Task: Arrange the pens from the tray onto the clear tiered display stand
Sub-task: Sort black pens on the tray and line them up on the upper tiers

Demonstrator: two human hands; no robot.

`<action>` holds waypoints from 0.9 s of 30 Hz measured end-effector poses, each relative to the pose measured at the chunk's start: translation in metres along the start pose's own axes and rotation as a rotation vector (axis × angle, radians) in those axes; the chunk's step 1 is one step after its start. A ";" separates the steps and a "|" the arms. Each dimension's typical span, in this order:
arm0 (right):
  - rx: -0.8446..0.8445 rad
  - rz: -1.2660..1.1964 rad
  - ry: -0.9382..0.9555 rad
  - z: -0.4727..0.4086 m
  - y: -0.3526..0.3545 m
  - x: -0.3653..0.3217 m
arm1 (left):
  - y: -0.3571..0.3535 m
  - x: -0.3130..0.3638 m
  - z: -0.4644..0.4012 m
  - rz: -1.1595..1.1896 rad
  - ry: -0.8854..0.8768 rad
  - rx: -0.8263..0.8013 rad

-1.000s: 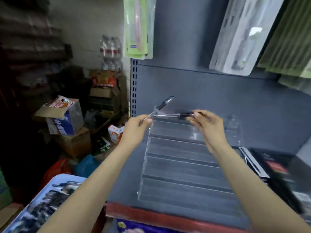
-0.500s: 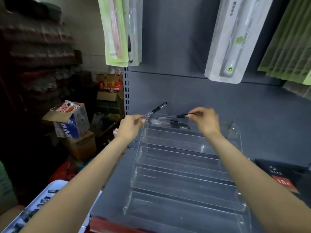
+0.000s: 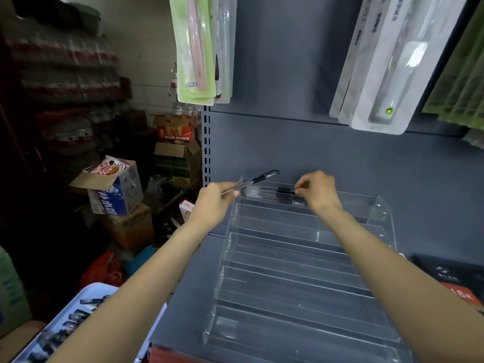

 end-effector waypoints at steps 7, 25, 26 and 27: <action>-0.021 -0.403 0.022 0.017 0.015 -0.016 | 0.004 0.017 0.004 -0.085 -0.124 -0.022; 0.094 -0.414 -0.098 0.022 0.030 0.037 | -0.018 -0.002 -0.008 0.059 0.082 -0.134; 0.079 -0.360 -0.090 0.020 0.027 0.034 | -0.018 -0.004 -0.006 0.071 0.081 -0.140; 0.068 -0.314 -0.078 0.019 0.025 0.030 | -0.018 -0.006 -0.006 0.087 0.083 -0.138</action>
Point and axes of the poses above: each hand's wrist, its own z-axis away from the middle knuckle, its own y-axis out of the back of the hand, x = y × z, the point moved 9 cm from there along -z, towards the middle knuckle, and after that the axes turned 10 degrees about z, right-handed, at the moved point
